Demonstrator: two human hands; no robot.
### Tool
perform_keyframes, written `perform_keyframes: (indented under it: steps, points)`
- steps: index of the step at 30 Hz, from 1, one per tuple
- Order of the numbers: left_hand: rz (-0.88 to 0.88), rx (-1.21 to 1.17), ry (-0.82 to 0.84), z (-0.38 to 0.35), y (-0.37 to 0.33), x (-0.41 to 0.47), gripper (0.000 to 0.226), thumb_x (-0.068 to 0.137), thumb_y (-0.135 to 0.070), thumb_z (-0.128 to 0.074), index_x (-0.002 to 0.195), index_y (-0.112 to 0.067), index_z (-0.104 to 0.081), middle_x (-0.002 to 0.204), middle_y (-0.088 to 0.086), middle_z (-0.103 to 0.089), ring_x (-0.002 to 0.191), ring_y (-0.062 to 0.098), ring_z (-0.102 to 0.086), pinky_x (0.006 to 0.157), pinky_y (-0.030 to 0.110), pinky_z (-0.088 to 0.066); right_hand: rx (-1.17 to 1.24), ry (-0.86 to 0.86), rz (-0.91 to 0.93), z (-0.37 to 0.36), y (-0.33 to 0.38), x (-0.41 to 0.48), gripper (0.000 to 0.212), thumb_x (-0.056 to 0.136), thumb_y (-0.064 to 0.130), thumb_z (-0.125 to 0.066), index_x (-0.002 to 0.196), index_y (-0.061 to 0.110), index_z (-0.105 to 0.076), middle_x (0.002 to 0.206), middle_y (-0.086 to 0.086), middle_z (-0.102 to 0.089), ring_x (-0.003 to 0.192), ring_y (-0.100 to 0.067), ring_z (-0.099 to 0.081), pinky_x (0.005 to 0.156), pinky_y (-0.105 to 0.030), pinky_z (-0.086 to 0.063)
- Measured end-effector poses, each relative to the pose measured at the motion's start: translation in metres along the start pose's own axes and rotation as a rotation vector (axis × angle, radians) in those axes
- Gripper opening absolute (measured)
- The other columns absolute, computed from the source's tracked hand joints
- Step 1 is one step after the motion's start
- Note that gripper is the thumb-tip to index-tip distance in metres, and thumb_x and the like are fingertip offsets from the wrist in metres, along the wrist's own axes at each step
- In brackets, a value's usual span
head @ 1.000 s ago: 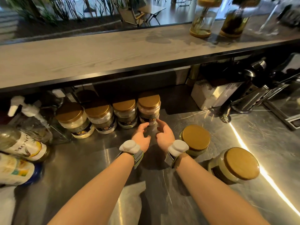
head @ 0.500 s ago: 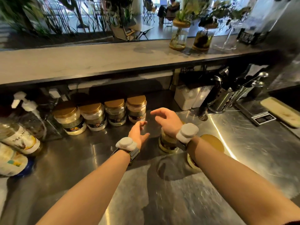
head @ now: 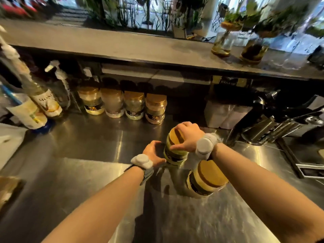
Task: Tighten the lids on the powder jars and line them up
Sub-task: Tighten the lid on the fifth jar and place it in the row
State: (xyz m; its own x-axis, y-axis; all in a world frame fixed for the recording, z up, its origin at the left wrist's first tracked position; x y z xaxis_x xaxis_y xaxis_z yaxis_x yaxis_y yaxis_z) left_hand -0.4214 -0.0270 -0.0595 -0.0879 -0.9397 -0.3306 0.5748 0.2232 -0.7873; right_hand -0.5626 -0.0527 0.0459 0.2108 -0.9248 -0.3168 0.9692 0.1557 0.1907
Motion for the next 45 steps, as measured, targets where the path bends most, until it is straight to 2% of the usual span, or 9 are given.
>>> perform_keyframes:
  steps: [3,9,14,19,25,29,33,39,45]
  points:
    - [0.063,0.001,-0.044,-0.012,0.005,-0.002,0.085,0.068,-0.02,-0.083,0.139,-0.014,-0.036,0.14,0.006,-0.047,0.128,0.023,-0.046,0.1,0.028,-0.041,-0.002,-0.028,0.079,-0.003,-0.001,0.0,0.088,0.065,0.06,-0.075,0.136,0.029,-0.035,0.147,-0.002,-0.035,0.134,-0.029,-0.034,0.105,-0.051,-0.04]
    - [0.115,-0.002,-0.103,-0.024,0.0,-0.003,0.094,0.064,-0.026,-0.087,0.14,-0.015,-0.033,0.141,0.005,-0.046,0.13,0.024,-0.045,0.105,0.036,-0.042,0.007,-0.057,0.175,-0.001,-0.015,0.01,0.073,0.071,0.056,-0.07,0.131,0.03,-0.037,0.135,-0.001,-0.048,0.119,-0.025,-0.049,0.091,-0.043,-0.052]
    - [0.124,-0.009,-0.139,-0.032,-0.016,0.004,0.107,0.054,-0.037,-0.091,0.141,-0.018,-0.032,0.14,0.001,-0.048,0.129,0.023,-0.047,0.107,0.039,-0.043,0.147,-0.035,0.158,0.011,-0.04,0.027,0.069,0.074,0.06,-0.066,0.13,0.03,-0.039,0.128,0.001,-0.054,0.111,-0.021,-0.055,0.088,-0.037,-0.054]
    - [0.107,0.013,-0.182,-0.035,-0.034,0.015,0.108,0.048,-0.043,-0.091,0.137,-0.02,-0.035,0.136,0.0,-0.05,0.127,0.022,-0.048,0.105,0.04,-0.045,0.323,-0.036,0.111,0.022,-0.064,0.038,0.069,0.078,0.05,-0.069,0.134,0.022,-0.042,0.13,-0.001,-0.055,0.114,-0.021,-0.056,0.086,-0.028,-0.05]
    - [0.117,0.136,-0.129,-0.039,-0.046,0.038,0.099,0.054,-0.046,-0.088,0.134,-0.02,-0.034,0.133,0.004,-0.048,0.126,0.026,-0.048,0.103,0.041,-0.046,0.464,-0.008,0.07,0.024,-0.089,0.051,0.071,0.076,0.05,-0.071,0.134,0.021,-0.043,0.131,-0.001,-0.054,0.114,-0.021,-0.056,0.089,-0.03,-0.053]
    - [0.132,0.196,-0.072,-0.044,-0.049,0.054,0.114,0.057,-0.047,-0.086,0.146,-0.018,-0.02,0.143,0.008,-0.042,0.131,0.028,-0.044,0.106,0.042,-0.044,0.497,0.001,0.049,0.023,-0.102,0.059,0.072,0.075,0.051,-0.071,0.134,0.021,-0.043,0.132,0.0,-0.053,0.116,-0.02,-0.055,0.09,-0.03,-0.051]
    - [0.13,0.199,0.027,-0.049,-0.048,0.059,0.129,0.046,-0.057,-0.086,0.148,-0.027,-0.013,0.146,0.004,-0.04,0.133,0.026,-0.044,0.106,0.041,-0.044,0.55,0.034,0.057,0.016,-0.108,0.062,0.073,0.074,0.05,-0.072,0.135,0.022,-0.042,0.135,0.0,-0.05,0.119,-0.019,-0.052,0.094,-0.031,-0.051]
    - [0.106,0.235,0.019,-0.048,-0.048,0.061,0.122,0.045,-0.058,-0.083,0.145,-0.021,-0.024,0.139,0.001,-0.05,0.127,0.022,-0.051,0.102,0.038,-0.048,0.572,0.049,0.048,0.011,-0.112,0.062,0.073,0.075,0.048,-0.073,0.135,0.021,-0.041,0.135,-0.001,-0.049,0.121,-0.02,-0.052,0.094,-0.031,-0.051]
    - [0.097,0.243,0.011,-0.033,-0.041,0.044,0.108,0.047,-0.05,-0.083,0.137,-0.027,-0.027,0.132,0.001,-0.05,0.124,0.025,-0.049,0.098,0.043,-0.05,0.598,0.115,0.079,0.003,-0.096,0.056,0.075,0.072,0.046,-0.076,0.133,0.022,-0.041,0.135,-0.001,-0.048,0.12,-0.02,-0.052,0.097,-0.036,-0.052]
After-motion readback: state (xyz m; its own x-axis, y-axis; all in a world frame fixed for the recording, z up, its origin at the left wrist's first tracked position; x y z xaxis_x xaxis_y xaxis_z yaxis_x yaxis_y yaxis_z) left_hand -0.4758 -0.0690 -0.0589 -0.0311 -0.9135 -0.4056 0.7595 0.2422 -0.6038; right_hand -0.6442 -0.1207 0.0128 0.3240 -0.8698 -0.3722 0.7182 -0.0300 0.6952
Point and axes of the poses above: each hand's wrist, its own x-axis towards the middle knuckle, its own z-axis out of the back of the hand, y = z × x, the point moved 7 cm from there along x, towards the middle knuckle
